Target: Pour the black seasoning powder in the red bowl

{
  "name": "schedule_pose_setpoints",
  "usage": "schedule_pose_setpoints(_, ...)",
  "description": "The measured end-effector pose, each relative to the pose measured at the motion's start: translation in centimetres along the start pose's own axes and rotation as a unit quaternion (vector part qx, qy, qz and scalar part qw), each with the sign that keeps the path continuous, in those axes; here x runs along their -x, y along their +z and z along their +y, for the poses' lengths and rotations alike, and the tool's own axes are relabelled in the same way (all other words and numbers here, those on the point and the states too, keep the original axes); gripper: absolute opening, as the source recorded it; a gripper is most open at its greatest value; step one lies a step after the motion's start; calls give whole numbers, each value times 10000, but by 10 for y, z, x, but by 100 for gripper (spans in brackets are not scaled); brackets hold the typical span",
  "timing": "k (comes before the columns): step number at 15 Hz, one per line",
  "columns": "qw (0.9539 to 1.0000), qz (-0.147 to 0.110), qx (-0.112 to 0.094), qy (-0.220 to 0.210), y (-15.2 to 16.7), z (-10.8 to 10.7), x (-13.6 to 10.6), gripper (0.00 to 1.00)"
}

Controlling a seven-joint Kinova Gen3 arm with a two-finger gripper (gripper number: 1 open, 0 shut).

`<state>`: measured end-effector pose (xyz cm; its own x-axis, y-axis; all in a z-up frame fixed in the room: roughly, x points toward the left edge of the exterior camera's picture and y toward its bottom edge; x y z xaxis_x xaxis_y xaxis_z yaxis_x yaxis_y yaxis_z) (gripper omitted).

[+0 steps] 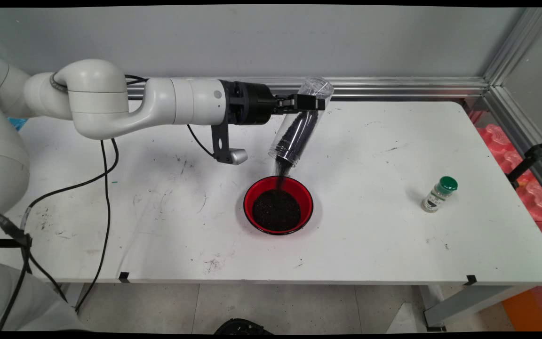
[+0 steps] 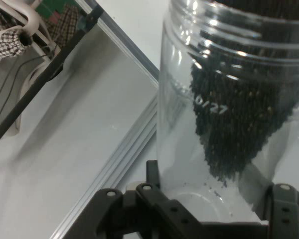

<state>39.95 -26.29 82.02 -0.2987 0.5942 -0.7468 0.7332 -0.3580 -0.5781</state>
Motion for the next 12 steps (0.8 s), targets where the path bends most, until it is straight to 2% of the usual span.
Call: schedule_pose_setpoints(12, 9999, -45, -98, 32, 0, 0, 0, 0)
